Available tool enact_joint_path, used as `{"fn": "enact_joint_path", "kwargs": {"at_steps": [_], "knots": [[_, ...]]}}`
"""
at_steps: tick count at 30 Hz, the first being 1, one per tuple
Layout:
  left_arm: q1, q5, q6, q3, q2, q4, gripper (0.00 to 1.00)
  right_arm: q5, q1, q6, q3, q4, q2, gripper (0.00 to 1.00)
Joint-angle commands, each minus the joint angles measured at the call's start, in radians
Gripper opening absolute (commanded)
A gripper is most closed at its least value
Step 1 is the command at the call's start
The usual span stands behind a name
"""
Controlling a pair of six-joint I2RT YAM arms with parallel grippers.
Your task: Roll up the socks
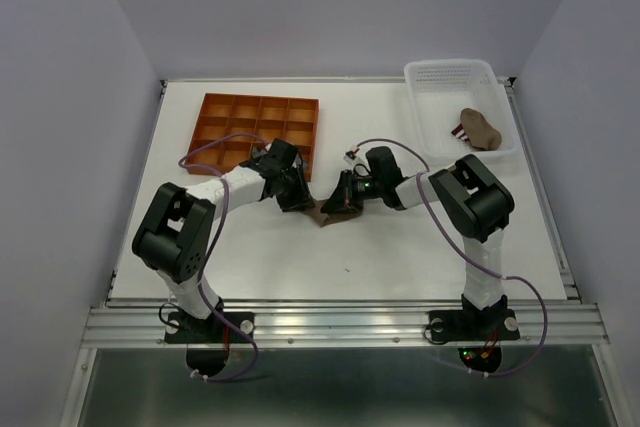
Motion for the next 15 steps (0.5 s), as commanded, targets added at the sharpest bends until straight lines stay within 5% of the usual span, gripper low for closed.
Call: {"fn": "enact_joint_path", "kwargs": {"at_steps": [1, 9, 15], "knots": [[-0.012, -0.018, 0.021, 0.049, 0.017, -0.006, 0.46, 0.026, -0.007, -0.055, 0.005, 0.022, -0.027, 0.11], [-0.035, -0.071, 0.028, 0.095, 0.067, -0.06, 0.44, 0.246, -0.007, -0.285, 0.048, -0.235, -0.14, 0.29], [-0.048, -0.094, 0.029, 0.124, 0.084, -0.095, 0.43, 0.285, 0.012, -0.449, 0.008, -0.274, -0.278, 0.39]]}}
